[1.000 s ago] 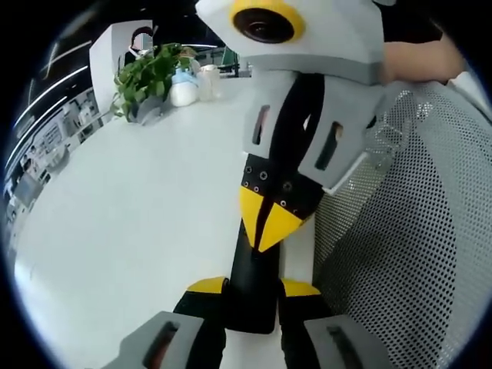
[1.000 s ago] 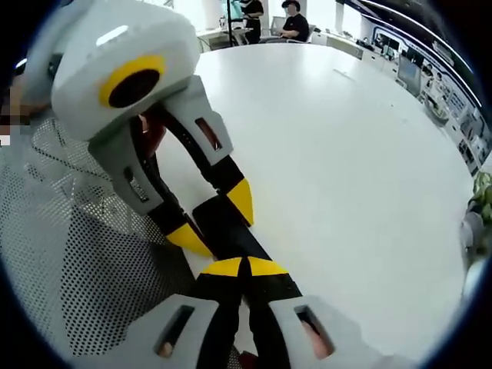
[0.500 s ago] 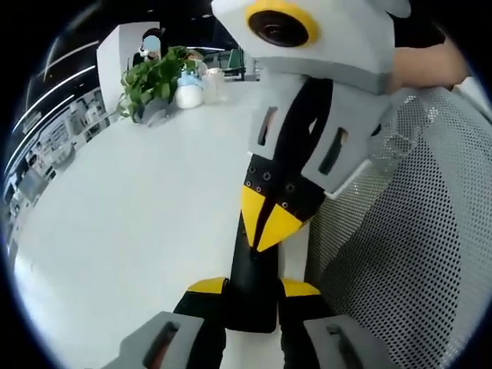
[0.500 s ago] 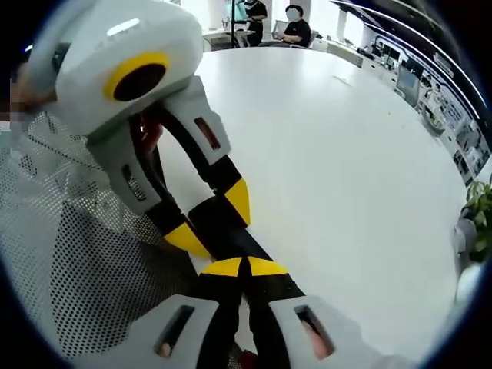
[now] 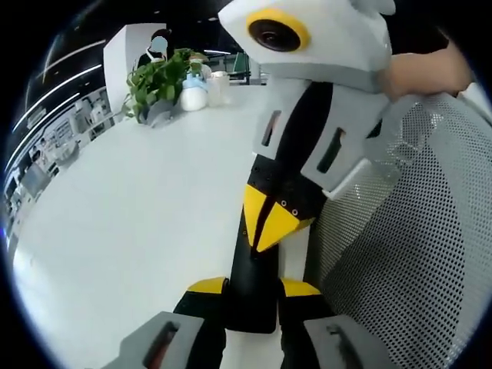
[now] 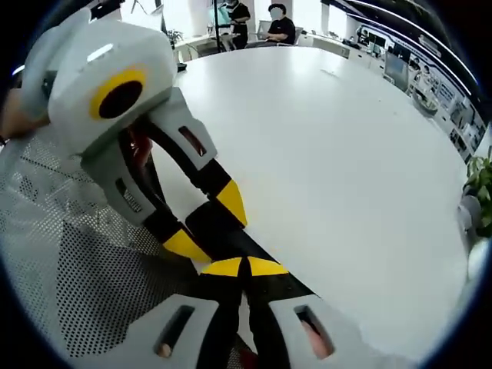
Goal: Press the specified remote control buttons in sequence, fully releasing each button before pressing the next.
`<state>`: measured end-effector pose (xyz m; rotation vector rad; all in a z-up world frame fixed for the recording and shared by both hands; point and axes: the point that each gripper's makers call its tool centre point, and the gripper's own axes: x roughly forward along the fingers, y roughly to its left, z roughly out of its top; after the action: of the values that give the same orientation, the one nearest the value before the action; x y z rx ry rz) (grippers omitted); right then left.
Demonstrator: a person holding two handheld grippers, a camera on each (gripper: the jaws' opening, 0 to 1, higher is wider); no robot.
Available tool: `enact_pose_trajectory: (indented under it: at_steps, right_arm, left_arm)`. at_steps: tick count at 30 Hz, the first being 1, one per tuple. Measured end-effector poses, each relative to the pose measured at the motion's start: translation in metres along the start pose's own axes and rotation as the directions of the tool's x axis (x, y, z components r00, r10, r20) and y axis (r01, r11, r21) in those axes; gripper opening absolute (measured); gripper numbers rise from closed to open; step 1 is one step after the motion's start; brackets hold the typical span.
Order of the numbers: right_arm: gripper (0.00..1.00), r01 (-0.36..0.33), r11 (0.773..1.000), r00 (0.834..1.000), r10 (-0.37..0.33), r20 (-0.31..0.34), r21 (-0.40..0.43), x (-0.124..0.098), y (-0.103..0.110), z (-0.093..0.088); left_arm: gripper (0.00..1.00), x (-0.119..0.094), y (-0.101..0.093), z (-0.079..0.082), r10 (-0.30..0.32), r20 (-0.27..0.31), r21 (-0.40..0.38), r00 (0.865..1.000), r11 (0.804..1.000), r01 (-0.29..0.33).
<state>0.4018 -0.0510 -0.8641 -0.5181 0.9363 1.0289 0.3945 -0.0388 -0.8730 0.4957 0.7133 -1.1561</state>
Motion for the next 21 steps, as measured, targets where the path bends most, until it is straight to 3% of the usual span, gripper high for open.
enact_pose_trajectory:
  at_steps: [3, 6, 14, 21]
  right_arm:
    - [0.00, 0.003, 1.000, 1.000, -0.003, 0.010, -0.016, -0.002, -0.001, 0.005]
    - [0.00, -0.046, 0.999, 0.998, 0.046, 0.036, 0.019, -0.005, 0.004, 0.012]
    - [0.00, -0.062, 0.997, 0.998, 0.061, -0.025, -0.047, 0.004, 0.007, 0.004]
    - [0.00, -0.082, 0.995, 0.996, 0.080, -0.030, -0.052, 0.003, 0.005, 0.004]
  left_arm:
    - [0.25, 0.000, 0.000, 0.000, -0.005, -0.006, 0.007, 1.000, 1.000, 0.005]
    - [0.25, 0.001, 0.000, 0.001, -0.012, -0.012, 0.015, 1.000, 1.000, 0.012]
    - [0.25, 0.002, 0.000, 0.002, -0.029, -0.025, 0.028, 0.999, 0.999, 0.030]
    - [0.25, 0.004, 0.001, 0.004, -0.036, -0.040, 0.038, 0.999, 0.999, 0.037]
